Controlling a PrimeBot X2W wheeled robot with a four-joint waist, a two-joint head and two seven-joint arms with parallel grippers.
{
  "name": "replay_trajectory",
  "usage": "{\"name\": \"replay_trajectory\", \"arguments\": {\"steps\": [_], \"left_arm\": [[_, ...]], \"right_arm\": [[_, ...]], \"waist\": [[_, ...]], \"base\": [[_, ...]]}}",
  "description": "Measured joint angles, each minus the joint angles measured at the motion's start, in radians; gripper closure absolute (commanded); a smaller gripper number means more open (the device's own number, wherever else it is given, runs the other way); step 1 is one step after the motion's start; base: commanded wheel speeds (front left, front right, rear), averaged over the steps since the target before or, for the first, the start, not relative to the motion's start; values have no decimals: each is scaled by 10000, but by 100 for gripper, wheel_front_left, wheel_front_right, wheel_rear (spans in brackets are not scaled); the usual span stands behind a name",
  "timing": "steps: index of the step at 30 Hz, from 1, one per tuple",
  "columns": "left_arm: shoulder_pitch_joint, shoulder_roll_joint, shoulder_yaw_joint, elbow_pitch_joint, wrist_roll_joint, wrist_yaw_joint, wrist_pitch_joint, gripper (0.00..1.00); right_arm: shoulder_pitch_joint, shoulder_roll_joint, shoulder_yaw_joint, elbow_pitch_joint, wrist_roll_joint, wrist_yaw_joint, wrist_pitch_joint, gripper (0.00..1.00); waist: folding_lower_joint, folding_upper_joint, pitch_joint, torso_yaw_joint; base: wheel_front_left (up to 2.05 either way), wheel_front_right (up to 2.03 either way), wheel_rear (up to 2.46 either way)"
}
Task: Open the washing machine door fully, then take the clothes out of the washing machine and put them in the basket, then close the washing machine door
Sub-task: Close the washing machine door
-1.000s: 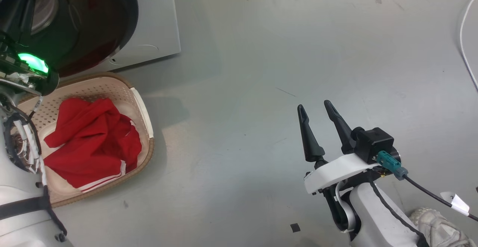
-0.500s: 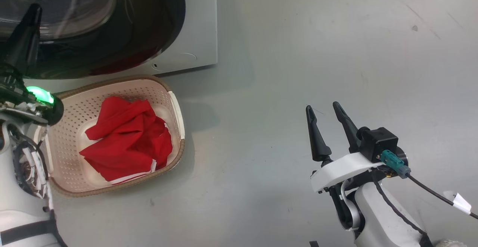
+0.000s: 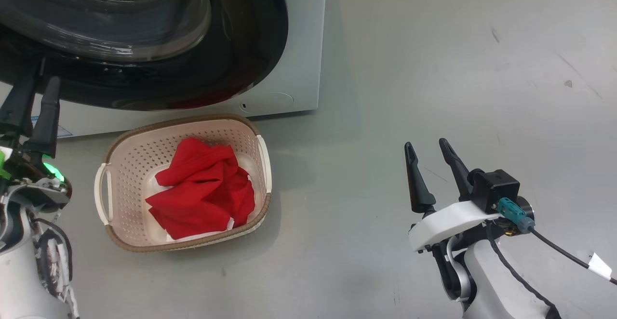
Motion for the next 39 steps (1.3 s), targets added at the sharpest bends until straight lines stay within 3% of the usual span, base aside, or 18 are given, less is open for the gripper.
{"name": "replay_trajectory", "arguments": {"steps": [7,13,20,24,29,39], "left_arm": [[925,52,-817,-1570,2148,0,-1133,0],[1988,922,-1975,-2466,4046,0,-2130,0],[2852,1569,-2989,-2729,5457,0,-3584,0],[3423,2146,-3636,-2669,6546,-2,-4763,0],[4104,2481,-4280,-2104,7584,-33,-6186,0],[5086,2715,-4811,-451,9340,-33,-8682,0]], "right_arm": [[184,-2,-184,81,-73,104,0,0],[194,-2,-178,82,-75,188,0,0],[198,-4,-174,81,-75,272,0,0],[202,-4,-194,82,-75,284,0,0],[281,-6,-261,90,-75,360,0,0],[511,-2,-311,244,-136,493,0,0]], "waist": [[0,0,-493,420],[0,0,-779,621],[0,0,-914,650],[0,-1,-984,620],[0,0,-1096,569],[0,-1,-1497,440]], "base": [[0,0,0],[0,0,0],[0,0,0],[0,0,0],[0,0,0],[0,0,0]]}}
